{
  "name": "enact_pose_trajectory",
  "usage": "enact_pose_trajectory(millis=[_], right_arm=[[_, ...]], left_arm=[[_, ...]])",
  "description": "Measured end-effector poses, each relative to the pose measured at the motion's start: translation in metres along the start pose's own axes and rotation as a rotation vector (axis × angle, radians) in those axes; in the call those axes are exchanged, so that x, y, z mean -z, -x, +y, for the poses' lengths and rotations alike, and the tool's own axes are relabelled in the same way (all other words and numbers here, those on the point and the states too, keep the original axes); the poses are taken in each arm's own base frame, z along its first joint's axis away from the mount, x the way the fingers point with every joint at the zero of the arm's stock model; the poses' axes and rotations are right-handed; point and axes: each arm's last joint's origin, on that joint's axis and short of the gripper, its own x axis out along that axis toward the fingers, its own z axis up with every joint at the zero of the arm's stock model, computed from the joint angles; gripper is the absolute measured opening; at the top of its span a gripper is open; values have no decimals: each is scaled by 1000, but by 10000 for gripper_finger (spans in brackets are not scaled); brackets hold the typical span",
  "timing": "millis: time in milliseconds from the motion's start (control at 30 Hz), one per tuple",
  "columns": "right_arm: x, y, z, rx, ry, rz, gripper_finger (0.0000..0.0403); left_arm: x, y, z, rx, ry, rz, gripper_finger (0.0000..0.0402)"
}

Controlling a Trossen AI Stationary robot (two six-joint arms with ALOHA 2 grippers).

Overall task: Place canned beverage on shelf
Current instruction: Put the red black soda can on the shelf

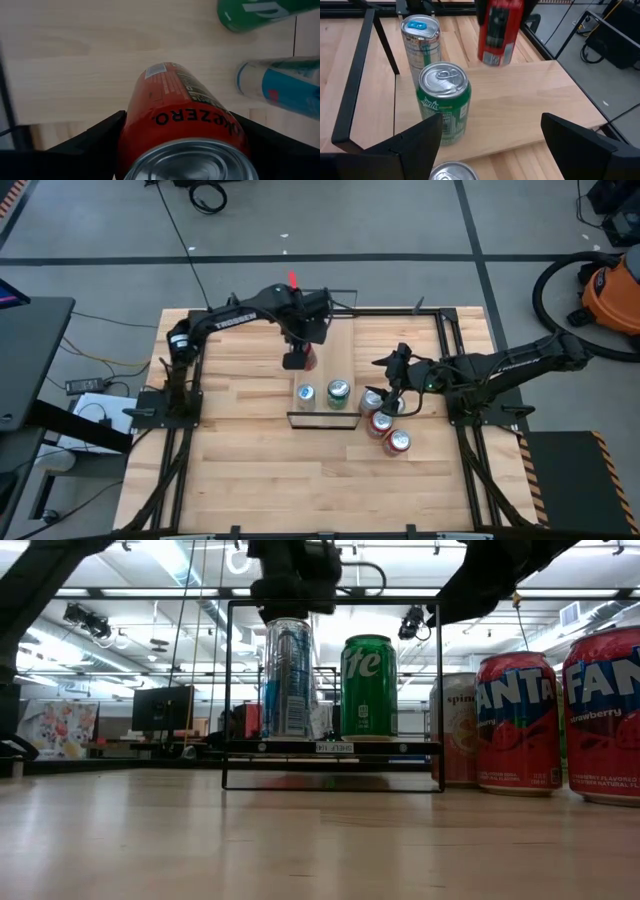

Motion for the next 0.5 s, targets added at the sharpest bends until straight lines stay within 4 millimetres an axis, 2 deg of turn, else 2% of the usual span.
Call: enact_pose_trajectory(millis=[200,500], right_arm=[[1,-1,0,4,0,12,348],[2,-1,0,5,-5,19,348]], left_arm=[[-6,-17,-3,60,-26,21,318],[-12,-19,-18,65,-73,32,318]])
